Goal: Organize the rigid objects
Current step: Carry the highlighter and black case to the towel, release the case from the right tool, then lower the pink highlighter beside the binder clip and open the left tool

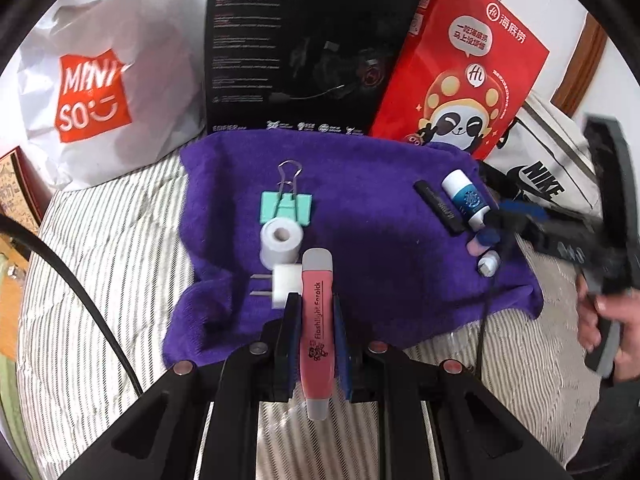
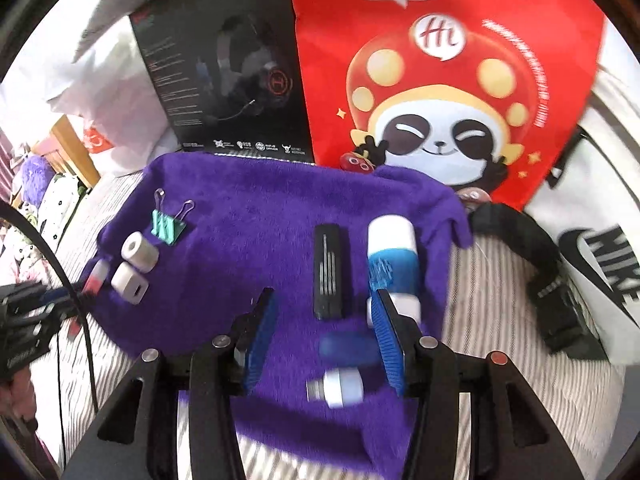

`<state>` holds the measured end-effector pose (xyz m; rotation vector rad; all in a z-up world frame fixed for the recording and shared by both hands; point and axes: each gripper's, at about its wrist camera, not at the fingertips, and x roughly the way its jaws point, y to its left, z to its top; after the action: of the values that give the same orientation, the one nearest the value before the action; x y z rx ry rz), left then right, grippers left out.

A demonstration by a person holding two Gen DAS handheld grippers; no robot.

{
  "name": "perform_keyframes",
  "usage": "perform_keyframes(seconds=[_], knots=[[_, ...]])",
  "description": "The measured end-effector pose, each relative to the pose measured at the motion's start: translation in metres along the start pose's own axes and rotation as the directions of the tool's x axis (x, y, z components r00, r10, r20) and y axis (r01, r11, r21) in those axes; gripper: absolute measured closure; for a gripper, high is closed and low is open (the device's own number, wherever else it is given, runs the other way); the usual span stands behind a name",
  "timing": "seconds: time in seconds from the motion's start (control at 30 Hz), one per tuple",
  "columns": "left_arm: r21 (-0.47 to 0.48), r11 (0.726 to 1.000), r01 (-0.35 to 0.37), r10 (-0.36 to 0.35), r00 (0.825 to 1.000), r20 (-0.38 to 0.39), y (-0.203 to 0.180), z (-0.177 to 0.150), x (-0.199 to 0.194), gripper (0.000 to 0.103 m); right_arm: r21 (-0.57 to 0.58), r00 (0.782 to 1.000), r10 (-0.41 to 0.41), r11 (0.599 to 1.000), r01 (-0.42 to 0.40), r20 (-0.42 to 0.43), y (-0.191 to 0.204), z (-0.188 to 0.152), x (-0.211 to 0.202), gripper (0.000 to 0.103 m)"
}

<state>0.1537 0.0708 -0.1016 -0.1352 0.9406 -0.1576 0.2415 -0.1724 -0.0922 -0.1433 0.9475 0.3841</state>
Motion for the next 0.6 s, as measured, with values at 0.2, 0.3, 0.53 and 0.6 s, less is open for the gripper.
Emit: perform_keyframes(seconds=[0.2,0.3,0.53,0.6], knots=[[0.015,1.000,0.005,-0.005,1.000,-0.007,-0.013,0.014,0.019,0.088,0.008,1.000,0.006,1.000,-0.006,0.021,-0.005,-0.032,-0.030,0.055],[0.018,1.000,0.010,-0.009,1.000,-0.025,-0.019,0.025,0.034,0.088,0.019,1.000,0.020,1.000,-0.020,0.023,-0.007,-0.044,-0.042,0.055],[0.018,1.000,-0.007,0.008,0.999,-0.048,-0.023,0.042,0.066,0.088,0.060,0.999,0.043,0.997,-0.043,0.012,-0.015,-0.066,-0.052,0.055],[0.028,0.999,-0.029,0.031,0.998,-0.054,-0.023,0.042,0.074,0.088,0.102,0.998,0.050,0.993,-0.052,0.028,-0.022,-0.074,-0.059,0.055]])
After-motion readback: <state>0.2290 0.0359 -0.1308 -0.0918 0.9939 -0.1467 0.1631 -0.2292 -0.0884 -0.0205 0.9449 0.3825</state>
